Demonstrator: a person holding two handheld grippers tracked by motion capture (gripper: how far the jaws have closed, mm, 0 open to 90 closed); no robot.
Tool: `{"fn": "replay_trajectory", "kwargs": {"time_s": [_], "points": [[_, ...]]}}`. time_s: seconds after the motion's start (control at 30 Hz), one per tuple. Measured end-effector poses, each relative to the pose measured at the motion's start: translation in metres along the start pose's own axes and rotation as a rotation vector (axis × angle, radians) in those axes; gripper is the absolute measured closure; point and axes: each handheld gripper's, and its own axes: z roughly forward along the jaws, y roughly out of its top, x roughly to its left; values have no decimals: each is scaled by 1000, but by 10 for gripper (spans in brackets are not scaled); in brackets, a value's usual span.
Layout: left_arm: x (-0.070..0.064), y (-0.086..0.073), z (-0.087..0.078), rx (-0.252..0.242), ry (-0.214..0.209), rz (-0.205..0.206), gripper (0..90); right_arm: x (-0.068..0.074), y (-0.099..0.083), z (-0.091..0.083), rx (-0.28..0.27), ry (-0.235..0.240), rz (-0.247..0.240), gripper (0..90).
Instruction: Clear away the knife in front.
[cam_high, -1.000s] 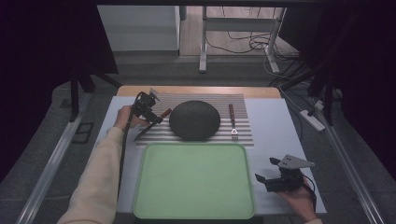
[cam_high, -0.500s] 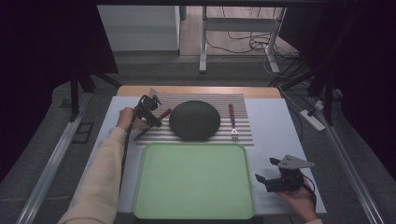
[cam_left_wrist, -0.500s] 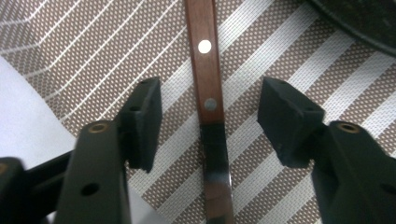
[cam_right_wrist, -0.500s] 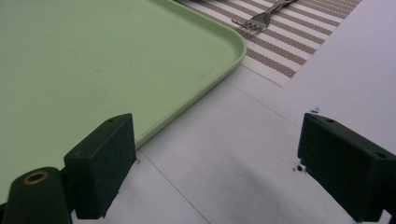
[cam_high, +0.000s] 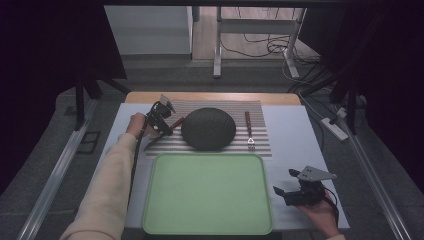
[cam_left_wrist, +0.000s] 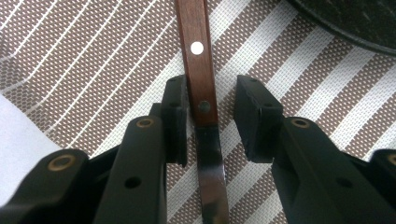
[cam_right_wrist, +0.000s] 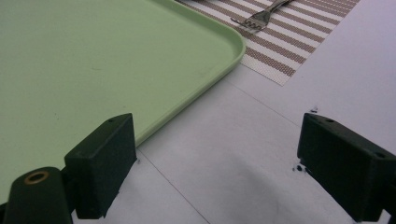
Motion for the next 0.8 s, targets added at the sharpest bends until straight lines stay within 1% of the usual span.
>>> {"fn": "replay_trajectory", "kwargs": {"time_s": [0.03, 0.07, 0.1, 0.13, 0.23, 0.33, 0.43, 0.47, 0.5, 0.53, 0.67, 0.8], "points": [[0, 1, 0, 5, -5, 0, 666, 0, 0, 0, 0, 0, 0, 117], [-1, 2, 0, 11, -10, 5, 733, 0, 0, 0, 0, 0, 0, 117], [-2, 4, 0, 14, 6, 6, 754, 0, 0, 0, 0, 0, 1, 117], [-2, 4, 0, 14, 6, 6, 760, 0, 0, 0, 1, 0, 1, 117], [-4, 5, 0, 24, 17, 13, 767, 0, 0, 0, 0, 1, -1, 117], [-4, 5, 0, 23, 20, 9, 769, 0, 0, 0, -1, 1, 0, 118], [-6, 5, 0, 25, 31, 14, 771, 0, 0, 0, -1, 1, -1, 118], [-8, 5, 0, 22, 42, 22, 772, 0, 0, 0, -2, 1, -2, 119], [-8, 5, 0, 22, 42, 22, 772, 0, 0, 0, -2, 1, -2, 119], [-9, 4, 0, 17, 51, 24, 773, 0, 0, 0, -3, 1, -2, 119], [-10, 2, 0, 5, 59, 25, 773, 0, 0, 0, -2, 1, -2, 118], [-9, -2, -1, -9, 59, 20, 772, 0, 0, -1, 1, -2, -4, 119]]}}
